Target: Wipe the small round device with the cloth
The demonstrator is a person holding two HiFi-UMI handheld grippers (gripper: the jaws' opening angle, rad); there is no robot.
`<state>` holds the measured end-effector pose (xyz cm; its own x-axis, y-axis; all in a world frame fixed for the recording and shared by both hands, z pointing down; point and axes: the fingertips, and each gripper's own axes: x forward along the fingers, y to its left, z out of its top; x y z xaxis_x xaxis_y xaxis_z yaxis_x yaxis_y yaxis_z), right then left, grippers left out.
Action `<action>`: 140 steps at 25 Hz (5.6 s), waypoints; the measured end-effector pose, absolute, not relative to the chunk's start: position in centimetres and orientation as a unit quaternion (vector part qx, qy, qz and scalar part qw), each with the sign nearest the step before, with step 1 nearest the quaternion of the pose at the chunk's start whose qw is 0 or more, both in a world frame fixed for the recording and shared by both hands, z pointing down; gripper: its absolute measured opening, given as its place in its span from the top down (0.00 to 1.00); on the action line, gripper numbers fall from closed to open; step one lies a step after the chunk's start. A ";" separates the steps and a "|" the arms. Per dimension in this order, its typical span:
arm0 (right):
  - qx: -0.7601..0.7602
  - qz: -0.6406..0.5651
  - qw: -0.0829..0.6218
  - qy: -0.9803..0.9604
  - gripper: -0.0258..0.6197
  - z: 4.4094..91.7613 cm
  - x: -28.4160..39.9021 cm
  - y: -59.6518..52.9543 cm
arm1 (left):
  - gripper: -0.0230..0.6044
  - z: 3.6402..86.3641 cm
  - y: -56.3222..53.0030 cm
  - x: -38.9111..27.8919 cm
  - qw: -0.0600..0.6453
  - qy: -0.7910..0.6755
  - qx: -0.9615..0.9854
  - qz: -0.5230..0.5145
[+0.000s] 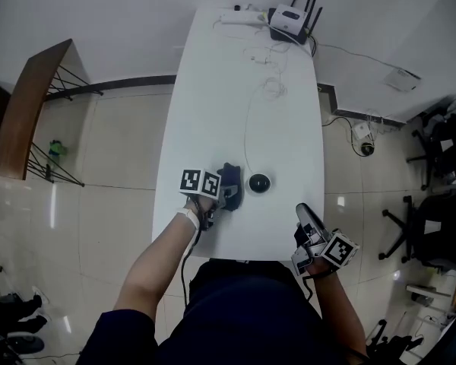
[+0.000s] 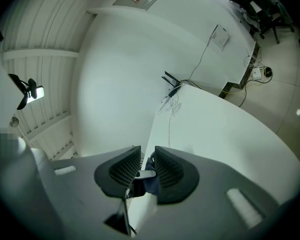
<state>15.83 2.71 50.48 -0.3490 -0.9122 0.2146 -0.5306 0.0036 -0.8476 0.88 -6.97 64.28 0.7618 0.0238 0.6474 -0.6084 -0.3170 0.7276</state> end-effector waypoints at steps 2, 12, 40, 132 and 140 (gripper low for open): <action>-0.533 -0.463 0.203 0.679 0.82 50.5 15.4 2.8 | 0.82 65.5 -6.4 1.4 0.560 -0.184 0.749 0.303; -0.512 -0.478 0.195 0.686 0.82 51.5 14.5 2.4 | 0.82 62.6 -5.8 3.2 0.546 -0.184 0.772 0.269; -0.467 -0.508 0.187 0.699 0.83 53.0 17.3 0.7 | 0.82 59.9 -5.5 -0.1 0.429 -0.312 0.816 0.230; -0.551 -0.497 0.117 0.661 0.85 57.4 15.5 4.0 | 0.82 63.3 2.4 3.6 0.538 -0.156 0.767 0.313; -0.376 -0.549 0.152 0.731 0.67 54.3 7.3 2.7 | 0.82 54.2 2.3 2.5 0.551 -0.032 0.823 0.134</action>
